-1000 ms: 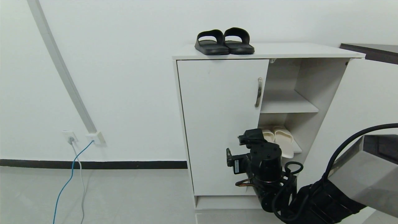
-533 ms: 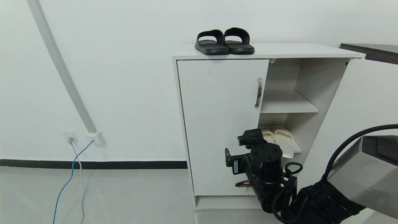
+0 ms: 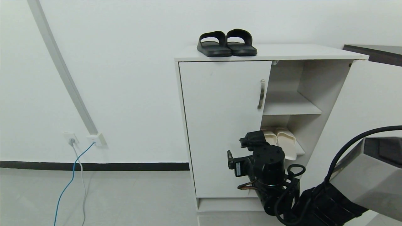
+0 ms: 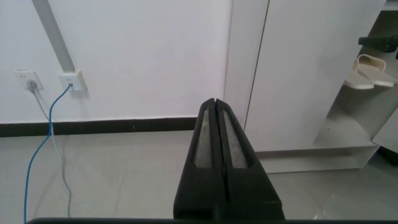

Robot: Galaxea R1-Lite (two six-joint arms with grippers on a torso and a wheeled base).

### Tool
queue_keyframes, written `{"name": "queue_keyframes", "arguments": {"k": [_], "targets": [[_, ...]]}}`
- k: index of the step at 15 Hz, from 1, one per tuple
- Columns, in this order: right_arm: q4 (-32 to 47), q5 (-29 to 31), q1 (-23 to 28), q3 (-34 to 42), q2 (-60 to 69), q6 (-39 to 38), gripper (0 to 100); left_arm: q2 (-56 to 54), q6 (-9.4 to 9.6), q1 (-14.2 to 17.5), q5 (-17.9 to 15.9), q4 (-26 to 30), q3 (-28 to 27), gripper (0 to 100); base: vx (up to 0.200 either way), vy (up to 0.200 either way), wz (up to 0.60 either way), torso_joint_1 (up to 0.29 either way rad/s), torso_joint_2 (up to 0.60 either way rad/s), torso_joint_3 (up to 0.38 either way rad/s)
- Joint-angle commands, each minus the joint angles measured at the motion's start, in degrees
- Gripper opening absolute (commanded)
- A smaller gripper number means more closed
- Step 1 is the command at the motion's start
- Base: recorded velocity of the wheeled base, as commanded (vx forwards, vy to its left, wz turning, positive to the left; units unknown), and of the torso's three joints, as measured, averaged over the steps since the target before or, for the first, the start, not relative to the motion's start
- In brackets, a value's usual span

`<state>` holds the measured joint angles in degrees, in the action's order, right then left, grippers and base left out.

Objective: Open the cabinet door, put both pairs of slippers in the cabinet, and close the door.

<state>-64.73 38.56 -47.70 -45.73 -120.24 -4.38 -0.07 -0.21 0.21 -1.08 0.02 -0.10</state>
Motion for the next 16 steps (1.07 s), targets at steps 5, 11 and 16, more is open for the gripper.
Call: {"name": "queue_keyframes", "arguments": {"k": [5, 11, 16], "targets": [[-0.04, -0.06, 0.07, -0.06, -0.26, -0.02, 100, 0.07, 0.03, -0.03, -0.06, -0.02, 0.01, 0, 0.0, 0.0, 0.0, 0.045, -0.37, -0.323], [-0.04, -0.06, -0.02, 0.11, -0.26, -0.02, 100, 0.07, 0.03, 0.06, 0.03, -0.02, 0.01, 0, 0.0, 0.0, 0.0, 0.121, -0.46, -0.343], [-0.04, -0.06, -0.02, 0.11, -0.26, -0.02, 100, 0.07, 0.03, 0.06, 0.03, -0.02, 0.01, 0, 0.0, 0.0, 0.0, 0.159, -0.48, -0.317]]}}
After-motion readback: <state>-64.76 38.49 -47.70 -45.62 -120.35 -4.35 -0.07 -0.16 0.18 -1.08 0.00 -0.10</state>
